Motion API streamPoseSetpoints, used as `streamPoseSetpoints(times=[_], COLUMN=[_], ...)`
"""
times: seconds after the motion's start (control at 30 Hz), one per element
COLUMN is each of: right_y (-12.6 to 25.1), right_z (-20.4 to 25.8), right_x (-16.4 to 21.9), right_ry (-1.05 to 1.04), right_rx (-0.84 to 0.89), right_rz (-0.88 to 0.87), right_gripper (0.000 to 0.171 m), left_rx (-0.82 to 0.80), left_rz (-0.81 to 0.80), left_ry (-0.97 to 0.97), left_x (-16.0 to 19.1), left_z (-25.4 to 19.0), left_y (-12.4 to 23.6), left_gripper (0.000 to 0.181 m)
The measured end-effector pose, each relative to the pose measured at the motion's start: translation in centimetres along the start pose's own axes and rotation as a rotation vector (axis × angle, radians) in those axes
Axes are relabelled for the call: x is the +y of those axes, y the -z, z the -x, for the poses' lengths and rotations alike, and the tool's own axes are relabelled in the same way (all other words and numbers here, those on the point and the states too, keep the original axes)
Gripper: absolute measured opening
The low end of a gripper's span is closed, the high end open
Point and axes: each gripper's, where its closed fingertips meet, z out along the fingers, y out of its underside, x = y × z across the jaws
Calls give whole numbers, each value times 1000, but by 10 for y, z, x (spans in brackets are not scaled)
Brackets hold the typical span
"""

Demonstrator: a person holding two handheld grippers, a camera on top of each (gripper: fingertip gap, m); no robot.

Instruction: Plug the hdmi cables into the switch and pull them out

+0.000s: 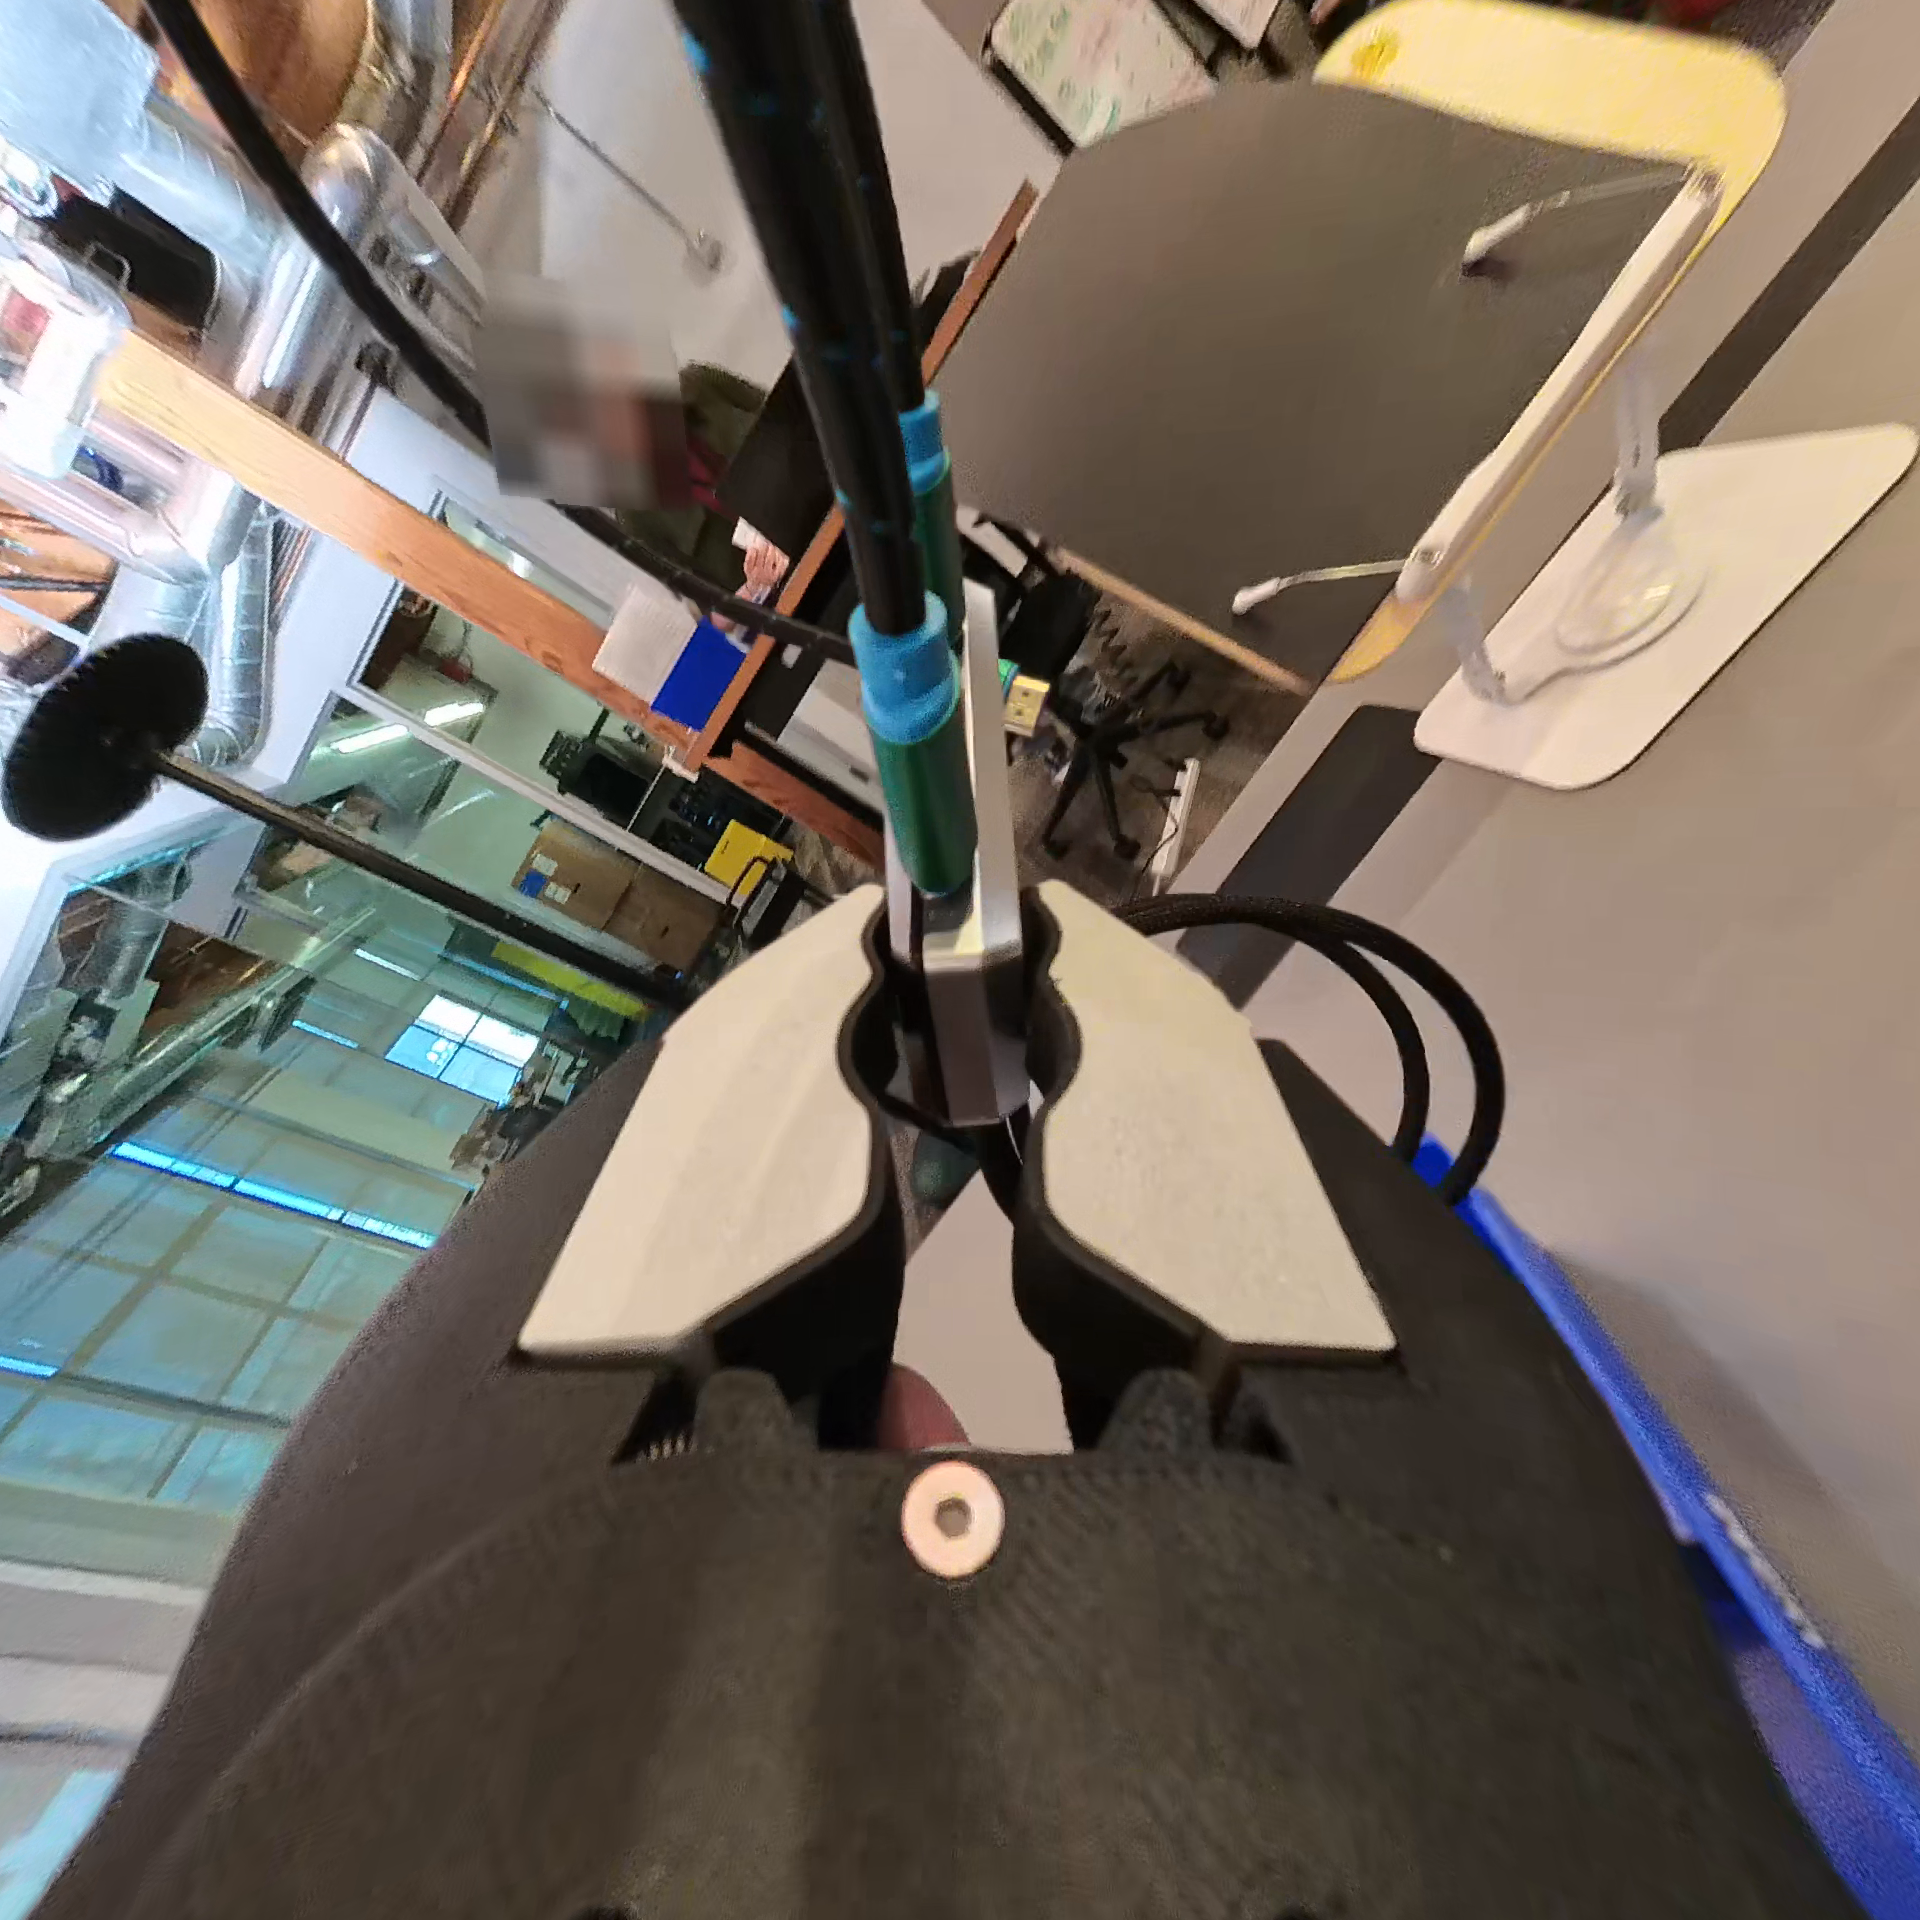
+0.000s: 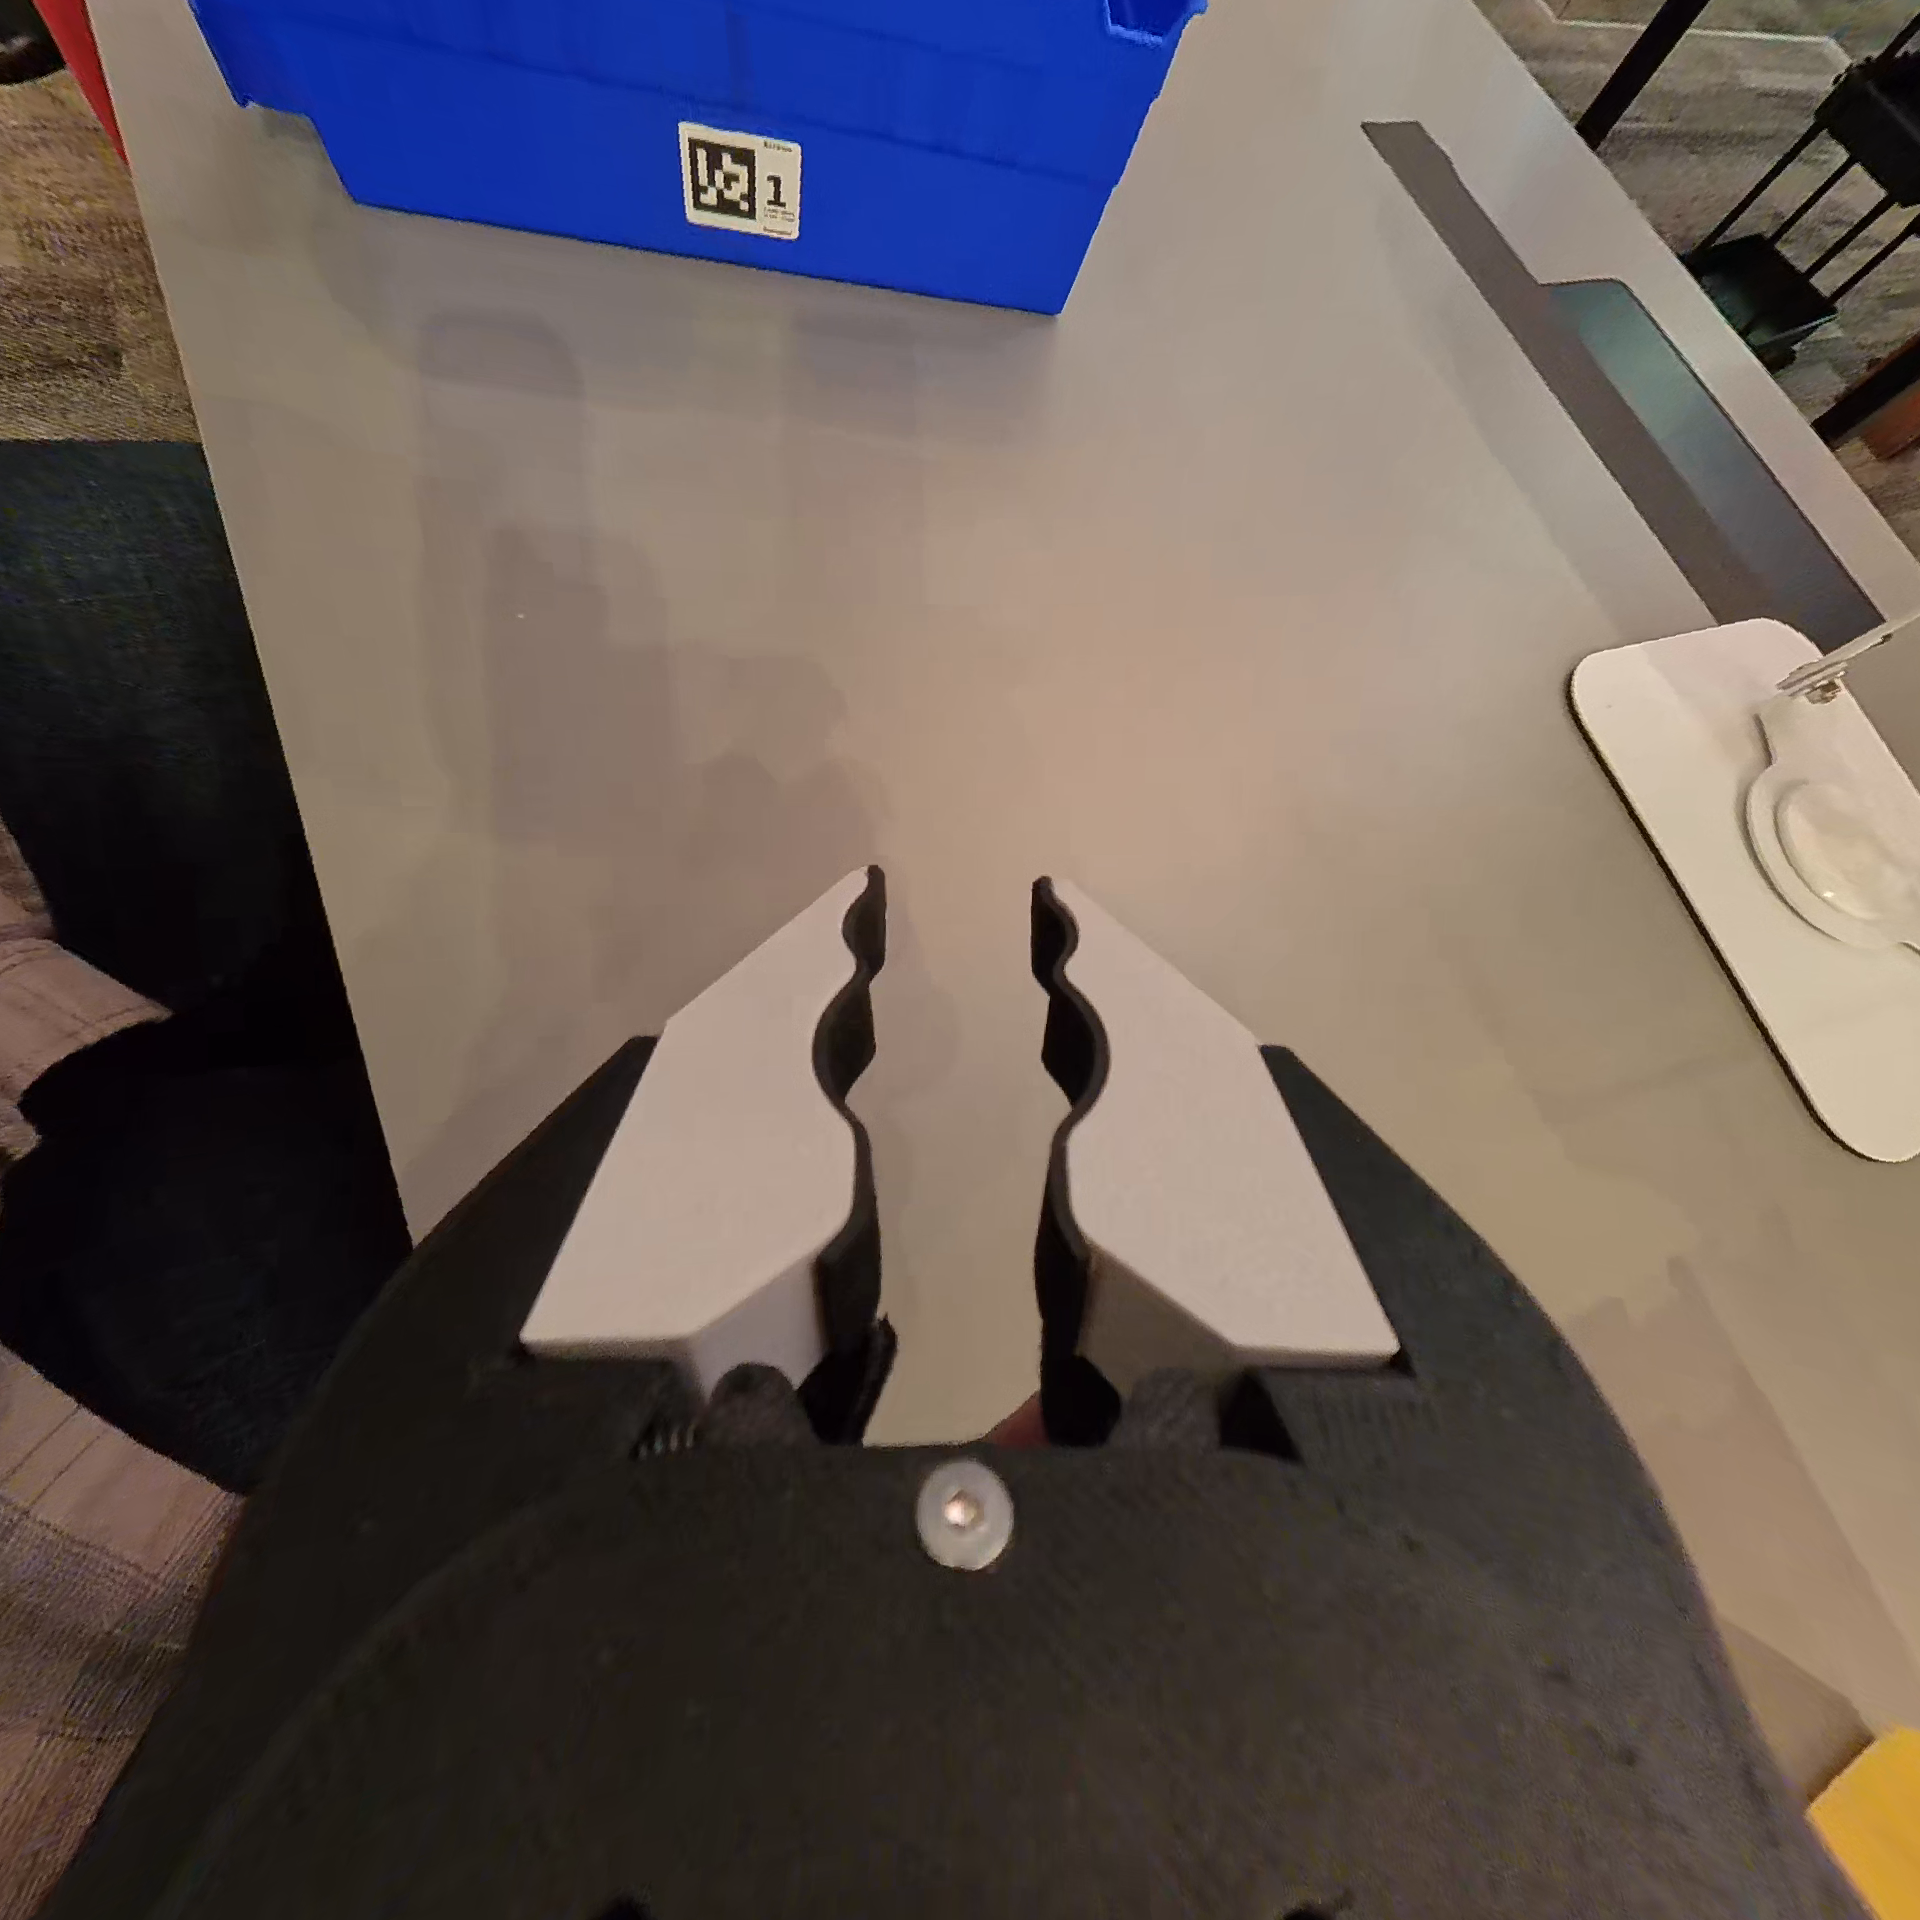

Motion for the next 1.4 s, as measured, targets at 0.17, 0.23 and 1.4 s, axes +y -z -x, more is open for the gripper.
streamPoseSetpoints(times=[0.17, 0.23, 1.4], right_y=[6, 9, 69], right_z=[-6, -9, -80], right_x=[-8, -13, -83], right_ry=[-9, -18, 166], right_rx=[31, 47, 450], right_rz=[-40, -65, -322], right_gripper=[26, 27, 25], left_rx=[59, 87, 414], left_rz=[-65, -88, 108], left_ry=[27, 35, -416], left_x=[-35, -48, -12], left_z=[-22, -34, -290], left_y=[-8, -13, -89], left_gripper=[20, 20, 20])
